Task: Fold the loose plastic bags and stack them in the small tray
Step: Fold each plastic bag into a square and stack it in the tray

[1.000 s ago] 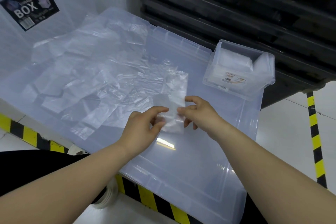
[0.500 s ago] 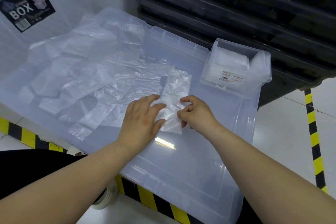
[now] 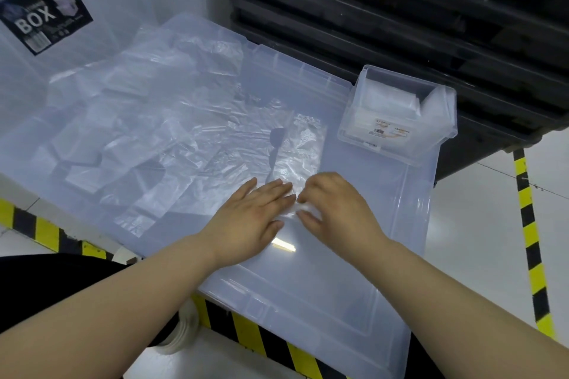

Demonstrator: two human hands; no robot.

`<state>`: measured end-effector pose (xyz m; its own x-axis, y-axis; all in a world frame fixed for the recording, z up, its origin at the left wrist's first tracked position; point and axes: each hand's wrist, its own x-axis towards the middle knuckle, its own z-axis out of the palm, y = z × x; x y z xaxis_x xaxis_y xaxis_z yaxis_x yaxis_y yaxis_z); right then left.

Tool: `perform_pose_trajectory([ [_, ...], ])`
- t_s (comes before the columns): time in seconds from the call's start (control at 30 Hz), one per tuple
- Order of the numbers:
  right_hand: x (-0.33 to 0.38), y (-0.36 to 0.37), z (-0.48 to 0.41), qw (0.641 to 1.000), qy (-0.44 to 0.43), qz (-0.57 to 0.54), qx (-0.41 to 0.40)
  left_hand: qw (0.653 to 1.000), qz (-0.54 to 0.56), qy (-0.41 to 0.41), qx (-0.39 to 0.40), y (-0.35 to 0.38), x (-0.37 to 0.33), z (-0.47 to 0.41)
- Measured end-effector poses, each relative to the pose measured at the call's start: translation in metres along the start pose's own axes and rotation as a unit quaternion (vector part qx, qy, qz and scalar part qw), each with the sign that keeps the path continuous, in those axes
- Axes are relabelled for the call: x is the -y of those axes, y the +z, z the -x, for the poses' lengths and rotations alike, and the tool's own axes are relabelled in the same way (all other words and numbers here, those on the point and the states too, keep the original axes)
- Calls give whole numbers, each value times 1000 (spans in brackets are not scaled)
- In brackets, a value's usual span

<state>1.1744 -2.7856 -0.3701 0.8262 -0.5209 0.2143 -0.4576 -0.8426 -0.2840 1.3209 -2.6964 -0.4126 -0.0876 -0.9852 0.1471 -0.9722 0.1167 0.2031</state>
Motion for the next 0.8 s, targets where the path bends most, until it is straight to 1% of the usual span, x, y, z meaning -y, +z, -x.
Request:
perform_pose_trajectory([
  [0.03,0,4,5,999,-41,21,10,1000,4,0,-2,0,0,0],
  [0.07,1,7,9,997,-55,40,36,1000,9,1,-5,0,0,0],
  [0.13,4,8,12,994,-41,69,74,1000,19,0,-11,1,0,-1],
  [0.2,4,12,11,994,-22,81,71,999,40,-6,-15,1,0,0],
  [0.33,5,12,6,997,8,62,52,995,99,-19,-18,1,1,2],
  [0.5,1,2,6,997,71,-41,12,990,131,-35,-30,-1,2,6],
  [0.53,2,-1,8,994,86,-56,23,989,140,-40,-35,-1,3,7],
  [0.6,2,-7,9,986,120,-90,68,986,148,-43,-57,0,5,7],
  [0.63,2,-10,10,978,136,-125,95,986,148,-40,-72,1,5,7],
  [0.7,2,-13,11,957,169,-207,116,982,155,-44,-101,2,4,6],
  [0.77,2,-16,9,940,187,-256,124,969,202,-81,-117,1,2,5],
  [0.8,2,-17,9,934,191,-273,131,959,238,-107,-112,-1,0,5],
])
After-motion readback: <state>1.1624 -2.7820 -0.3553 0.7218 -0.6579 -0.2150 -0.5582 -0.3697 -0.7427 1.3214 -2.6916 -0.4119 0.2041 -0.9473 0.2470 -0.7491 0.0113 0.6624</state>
